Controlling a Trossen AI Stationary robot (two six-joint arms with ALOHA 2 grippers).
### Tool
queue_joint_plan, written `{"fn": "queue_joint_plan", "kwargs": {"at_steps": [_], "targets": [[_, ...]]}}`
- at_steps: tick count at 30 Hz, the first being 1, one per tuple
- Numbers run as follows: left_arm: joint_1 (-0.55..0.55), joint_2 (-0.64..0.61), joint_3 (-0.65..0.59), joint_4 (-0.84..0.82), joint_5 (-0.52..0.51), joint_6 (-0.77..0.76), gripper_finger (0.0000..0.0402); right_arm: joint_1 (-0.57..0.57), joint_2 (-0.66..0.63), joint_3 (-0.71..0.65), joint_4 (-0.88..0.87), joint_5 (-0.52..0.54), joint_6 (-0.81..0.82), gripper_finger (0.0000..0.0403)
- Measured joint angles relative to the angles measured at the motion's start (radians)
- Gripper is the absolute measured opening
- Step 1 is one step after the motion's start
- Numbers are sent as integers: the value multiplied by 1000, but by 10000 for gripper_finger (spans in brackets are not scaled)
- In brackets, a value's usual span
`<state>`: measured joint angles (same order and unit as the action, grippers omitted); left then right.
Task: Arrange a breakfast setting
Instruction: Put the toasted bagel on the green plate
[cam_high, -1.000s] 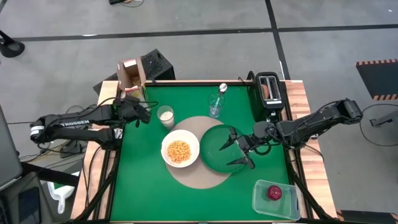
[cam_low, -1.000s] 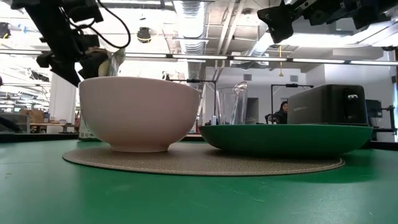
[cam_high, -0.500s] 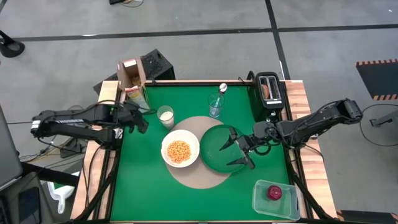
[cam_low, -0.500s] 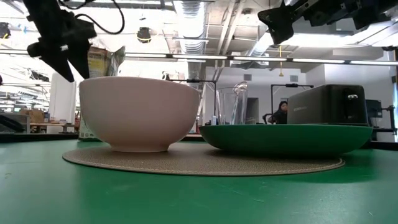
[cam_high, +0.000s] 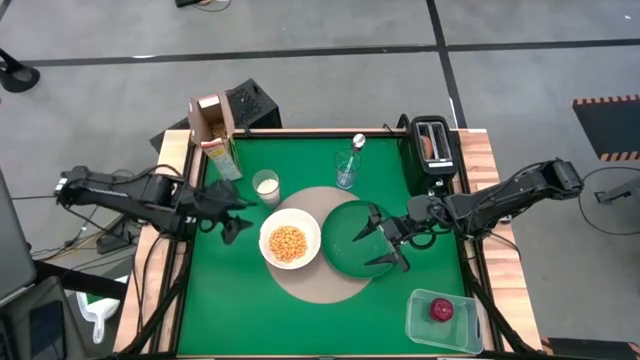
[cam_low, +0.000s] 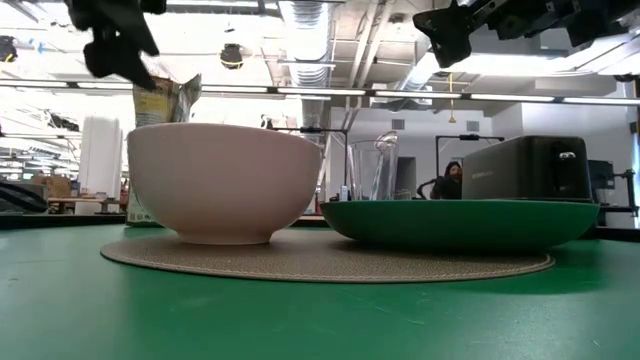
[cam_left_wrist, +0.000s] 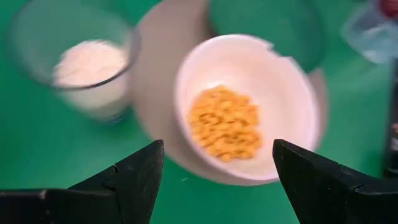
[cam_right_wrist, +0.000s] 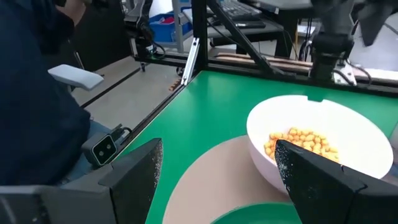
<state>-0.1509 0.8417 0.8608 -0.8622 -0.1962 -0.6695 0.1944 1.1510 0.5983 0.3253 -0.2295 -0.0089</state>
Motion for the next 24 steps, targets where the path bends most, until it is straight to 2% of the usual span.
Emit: {"fn": "queue_joint_plan", "kwargs": {"at_steps": [5,11,15,21,24], "targets": [[-80,0,0,50,-18,24,286,1,0,0,53,-2,-6,338],[-170,10,0,194,-62,104,286,1,0,0,74,-3,103,338],[-221,44,0,296,-62,182,286,-5,0,0,74,-1,163,338],[-266,115,-1,352,-53,233,286,4,-5,7,68,6,193,338],[-272,153,-1,393,-86,269,286,9,-6,26,58,6,193,338]]}}
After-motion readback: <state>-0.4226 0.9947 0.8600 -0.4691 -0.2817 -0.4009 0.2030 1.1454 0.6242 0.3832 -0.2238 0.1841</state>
